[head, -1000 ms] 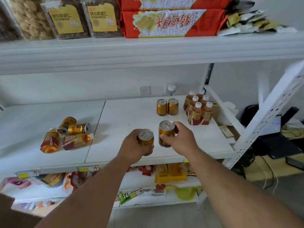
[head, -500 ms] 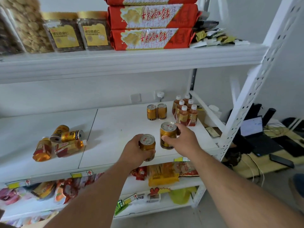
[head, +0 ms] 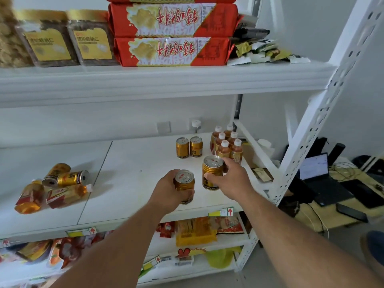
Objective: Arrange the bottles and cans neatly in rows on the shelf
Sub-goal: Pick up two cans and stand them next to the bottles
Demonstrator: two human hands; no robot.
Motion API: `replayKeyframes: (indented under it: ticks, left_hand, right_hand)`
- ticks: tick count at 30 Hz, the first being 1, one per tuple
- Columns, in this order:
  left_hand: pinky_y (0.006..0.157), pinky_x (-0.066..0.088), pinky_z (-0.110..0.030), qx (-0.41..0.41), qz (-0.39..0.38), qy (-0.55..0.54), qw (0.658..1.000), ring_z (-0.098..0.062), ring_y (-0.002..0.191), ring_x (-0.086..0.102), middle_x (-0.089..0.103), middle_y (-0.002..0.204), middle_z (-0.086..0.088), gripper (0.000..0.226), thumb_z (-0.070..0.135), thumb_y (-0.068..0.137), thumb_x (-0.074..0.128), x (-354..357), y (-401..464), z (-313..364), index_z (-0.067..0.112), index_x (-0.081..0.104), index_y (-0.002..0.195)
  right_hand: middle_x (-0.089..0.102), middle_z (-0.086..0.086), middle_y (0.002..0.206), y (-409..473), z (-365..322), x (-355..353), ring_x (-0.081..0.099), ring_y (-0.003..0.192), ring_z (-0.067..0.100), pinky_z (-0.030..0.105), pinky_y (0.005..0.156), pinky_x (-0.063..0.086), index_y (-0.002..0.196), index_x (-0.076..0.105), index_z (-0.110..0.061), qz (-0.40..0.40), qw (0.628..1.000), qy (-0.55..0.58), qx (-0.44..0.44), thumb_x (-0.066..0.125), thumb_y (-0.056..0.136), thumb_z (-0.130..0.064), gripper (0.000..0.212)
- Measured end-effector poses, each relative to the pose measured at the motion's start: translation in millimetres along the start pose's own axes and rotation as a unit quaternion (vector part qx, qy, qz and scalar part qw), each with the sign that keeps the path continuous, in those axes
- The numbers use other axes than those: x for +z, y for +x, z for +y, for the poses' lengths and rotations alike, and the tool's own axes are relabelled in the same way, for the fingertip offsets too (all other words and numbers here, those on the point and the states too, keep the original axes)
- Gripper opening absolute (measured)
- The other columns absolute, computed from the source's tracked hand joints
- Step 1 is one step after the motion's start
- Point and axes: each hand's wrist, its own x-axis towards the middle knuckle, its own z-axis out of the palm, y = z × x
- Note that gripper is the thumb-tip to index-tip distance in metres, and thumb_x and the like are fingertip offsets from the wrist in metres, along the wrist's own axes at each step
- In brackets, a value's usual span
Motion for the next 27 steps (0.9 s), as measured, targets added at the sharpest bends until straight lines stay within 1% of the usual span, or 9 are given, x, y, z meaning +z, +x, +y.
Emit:
replayKeyframes:
  ticks: [4, 6, 11, 14, 17, 18, 20, 22, 27]
  left_hand:
    - [0.062, 0.042, -0.001, -0.007, 0.018, -0.01, 1.0, 0.02, 0.087, 0.055, 0.062, 0.099, 0.021, 0.062, 0.02, 0.063, 0.09, 22.1, 27.1, 8.1, 0.038, 0.052, 0.11]
    - [0.062, 0.04, 0.001, -0.017, 0.027, -0.013, 0.999, 0.022, 0.087, 0.053, 0.062, 0.098, 0.02, 0.063, 0.018, 0.063, 0.09, 31.7, 38.1, 12.2, 0.037, 0.052, 0.11]
    - [0.06, 0.04, 0.002, -0.036, 0.052, -0.013, 0.998, 0.023, 0.086, 0.053, 0.063, 0.097, 0.02, 0.063, 0.018, 0.062, 0.089, 46.4, 58.1, 15.0, 0.04, 0.051, 0.108]
    - [0.06, 0.04, 0.002, -0.046, 0.057, -0.005, 0.997, 0.023, 0.087, 0.052, 0.062, 0.096, 0.021, 0.064, 0.02, 0.062, 0.089, 47.4, 68.3, 13.2, 0.04, 0.05, 0.109]
    - [0.059, 0.043, -0.001, -0.054, 0.062, -0.007, 0.997, 0.017, 0.086, 0.057, 0.062, 0.098, 0.021, 0.065, 0.021, 0.062, 0.088, 43.8, 82.3, 9.8, 0.036, 0.052, 0.114]
    - [0.059, 0.043, -0.002, -0.054, 0.062, -0.009, 0.997, 0.014, 0.086, 0.058, 0.063, 0.099, 0.02, 0.064, 0.021, 0.062, 0.089, 41.8, 88.3, 8.0, 0.036, 0.053, 0.113]
    - [0.056, 0.044, -0.004, -0.055, 0.062, -0.02, 0.996, 0.012, 0.084, 0.06, 0.066, 0.097, 0.016, 0.062, 0.018, 0.062, 0.089, 37.1, 101.0, 2.3, 0.036, 0.054, 0.109]
    - [0.055, 0.043, -0.004, -0.052, 0.061, -0.028, 0.996, 0.013, 0.081, 0.06, 0.067, 0.096, 0.013, 0.061, 0.014, 0.062, 0.089, 32.4, 113.0, -4.9, 0.035, 0.055, 0.108]
    - [0.055, 0.042, -0.001, -0.047, 0.048, -0.012, 0.998, 0.016, 0.082, 0.057, 0.064, 0.097, 0.017, 0.062, 0.015, 0.063, 0.089, 23.2, 138.4, -23.7, 0.036, 0.053, 0.11]
  right_hand:
    - [0.063, -0.013, 0.126, 35.2, 16.2, -10.8, 0.056, 0.111, 0.008, 0.025, 0.085, 0.043, 0.137, 0.056, -0.031, -0.021, 1.0, 0.002, -0.008, 0.084, 0.075, -0.043, 0.069]
    - [0.062, -0.011, 0.129, 50.8, 23.4, -13.6, 0.055, 0.114, 0.01, 0.026, 0.088, 0.043, 0.138, 0.054, -0.03, -0.036, 0.999, 0.003, -0.009, 0.084, 0.076, -0.043, 0.071]
    - [0.062, -0.013, 0.123, 78.3, 37.1, -12.3, 0.055, 0.109, 0.008, 0.026, 0.087, 0.042, 0.132, 0.056, -0.033, -0.072, 0.997, 0.003, -0.015, 0.084, 0.075, -0.043, 0.064]
    - [0.06, -0.016, 0.114, 89.7, 42.3, -5.5, 0.055, 0.107, 0.007, 0.025, 0.085, 0.042, 0.13, 0.057, -0.032, -0.082, 0.997, -0.001, -0.016, 0.085, 0.075, -0.042, 0.063]
    - [0.058, -0.017, 0.116, 101.5, 43.8, 3.6, 0.053, 0.109, 0.006, 0.023, 0.084, 0.042, 0.134, 0.054, -0.031, -0.092, 0.996, -0.003, -0.014, 0.085, 0.076, -0.042, 0.066]
    - [0.058, -0.018, 0.114, 106.5, 43.4, 7.0, 0.053, 0.106, 0.004, 0.019, 0.081, 0.042, 0.133, 0.055, -0.031, -0.091, 0.996, -0.005, -0.013, 0.085, 0.076, -0.042, 0.065]
    - [0.056, -0.025, 0.104, 115.5, 42.4, 13.9, 0.053, 0.093, -0.005, 0.01, 0.07, 0.036, 0.127, 0.057, -0.033, -0.086, 0.996, -0.01, -0.01, 0.085, 0.075, -0.041, 0.06]
    - [0.054, -0.028, 0.097, 123.0, 42.5, 21.8, 0.051, 0.085, -0.01, 0.008, 0.066, 0.032, 0.124, 0.058, -0.034, -0.081, 0.997, -0.01, -0.003, 0.086, 0.075, -0.04, 0.057]
    - [0.059, -0.019, 0.108, 139.1, 47.8, 45.0, 0.054, 0.101, 0.004, 0.014, 0.072, 0.038, 0.127, 0.057, -0.03, -0.066, 0.998, -0.02, 0.011, 0.086, 0.075, -0.04, 0.061]
